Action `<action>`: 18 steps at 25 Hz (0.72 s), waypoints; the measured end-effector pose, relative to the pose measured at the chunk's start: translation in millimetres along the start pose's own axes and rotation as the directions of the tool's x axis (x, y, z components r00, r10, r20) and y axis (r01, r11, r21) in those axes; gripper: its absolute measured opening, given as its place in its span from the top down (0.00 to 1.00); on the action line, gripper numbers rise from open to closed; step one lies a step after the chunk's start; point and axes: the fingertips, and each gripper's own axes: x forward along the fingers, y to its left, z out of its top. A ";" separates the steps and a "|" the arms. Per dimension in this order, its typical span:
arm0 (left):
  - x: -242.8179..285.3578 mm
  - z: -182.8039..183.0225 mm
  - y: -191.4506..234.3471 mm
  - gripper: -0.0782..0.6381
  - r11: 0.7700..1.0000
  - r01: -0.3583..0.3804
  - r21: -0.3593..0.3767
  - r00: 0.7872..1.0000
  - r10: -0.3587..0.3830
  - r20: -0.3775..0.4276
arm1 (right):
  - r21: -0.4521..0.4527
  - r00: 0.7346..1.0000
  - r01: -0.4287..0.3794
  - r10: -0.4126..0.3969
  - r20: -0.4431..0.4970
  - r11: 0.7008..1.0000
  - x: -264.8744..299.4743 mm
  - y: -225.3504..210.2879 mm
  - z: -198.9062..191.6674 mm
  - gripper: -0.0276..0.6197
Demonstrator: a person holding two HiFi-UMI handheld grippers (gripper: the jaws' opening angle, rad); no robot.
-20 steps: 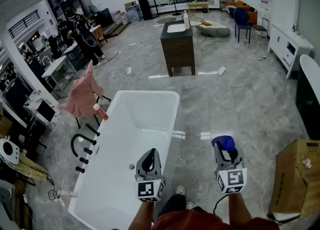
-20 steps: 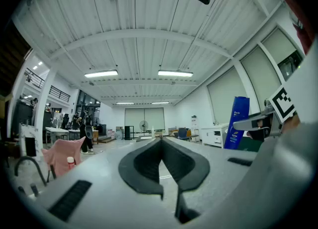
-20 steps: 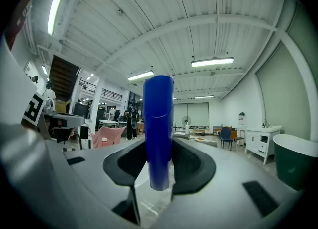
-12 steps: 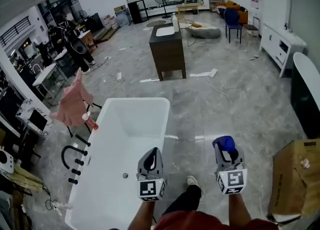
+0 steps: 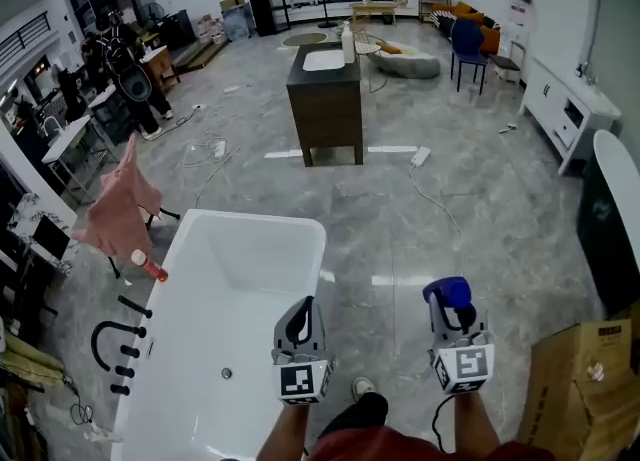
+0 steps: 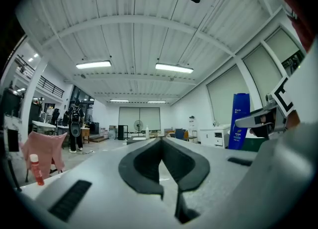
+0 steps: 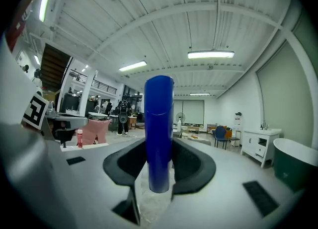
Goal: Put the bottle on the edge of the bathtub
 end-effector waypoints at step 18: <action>128.0 4.8 106.3 0.88 0.982 -0.191 0.005 0.981 0.191 -0.017 | -0.002 0.981 -0.196 0.196 0.000 0.981 214.3 14.2 27.0 0.73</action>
